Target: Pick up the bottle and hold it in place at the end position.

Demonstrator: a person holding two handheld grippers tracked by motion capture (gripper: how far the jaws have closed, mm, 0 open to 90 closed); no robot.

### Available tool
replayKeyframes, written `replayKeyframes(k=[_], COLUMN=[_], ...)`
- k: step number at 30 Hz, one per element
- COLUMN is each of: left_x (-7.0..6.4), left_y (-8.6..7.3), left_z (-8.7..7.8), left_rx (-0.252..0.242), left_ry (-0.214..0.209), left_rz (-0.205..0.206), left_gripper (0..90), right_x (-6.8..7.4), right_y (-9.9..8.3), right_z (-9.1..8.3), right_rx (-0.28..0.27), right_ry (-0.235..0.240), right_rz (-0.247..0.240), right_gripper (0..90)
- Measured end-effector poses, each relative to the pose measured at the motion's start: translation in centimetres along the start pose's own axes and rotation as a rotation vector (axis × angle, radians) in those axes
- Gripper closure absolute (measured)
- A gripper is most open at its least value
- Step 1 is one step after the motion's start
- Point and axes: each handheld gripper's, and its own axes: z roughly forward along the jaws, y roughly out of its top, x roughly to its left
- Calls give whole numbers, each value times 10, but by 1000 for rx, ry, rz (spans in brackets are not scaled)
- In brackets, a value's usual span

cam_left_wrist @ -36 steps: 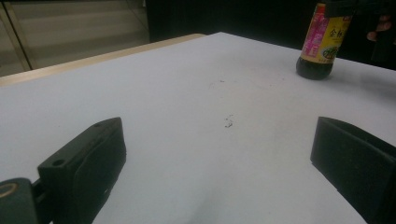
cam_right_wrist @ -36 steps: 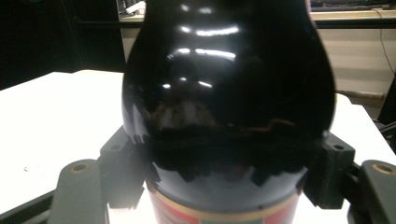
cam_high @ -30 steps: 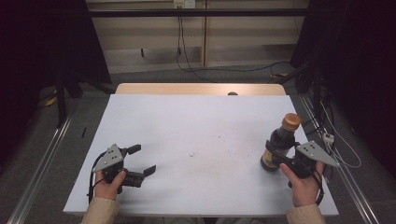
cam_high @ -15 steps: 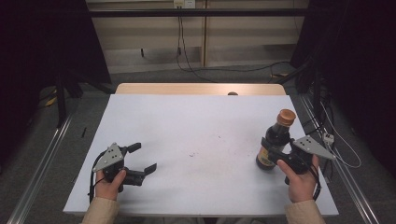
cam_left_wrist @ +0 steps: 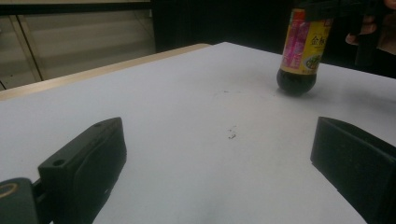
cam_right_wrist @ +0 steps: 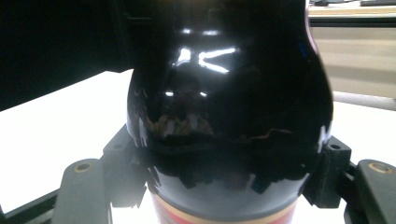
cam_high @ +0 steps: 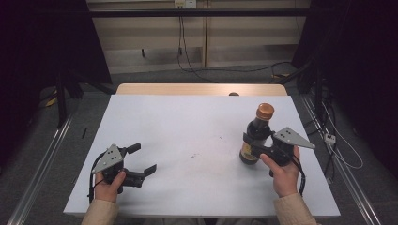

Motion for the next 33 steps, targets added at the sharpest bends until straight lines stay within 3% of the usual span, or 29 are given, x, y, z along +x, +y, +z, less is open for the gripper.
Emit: replayKeyframes(k=[33], left_x=[3], left_y=[-2], left_z=[-1], left_rx=[-8], left_ry=[-3], left_rz=[-22], left_gripper=[35], right_x=[22], right_y=[21], right_z=[52], right_rx=[17], right_ry=[111], right_rz=[-42], right_gripper=[284])
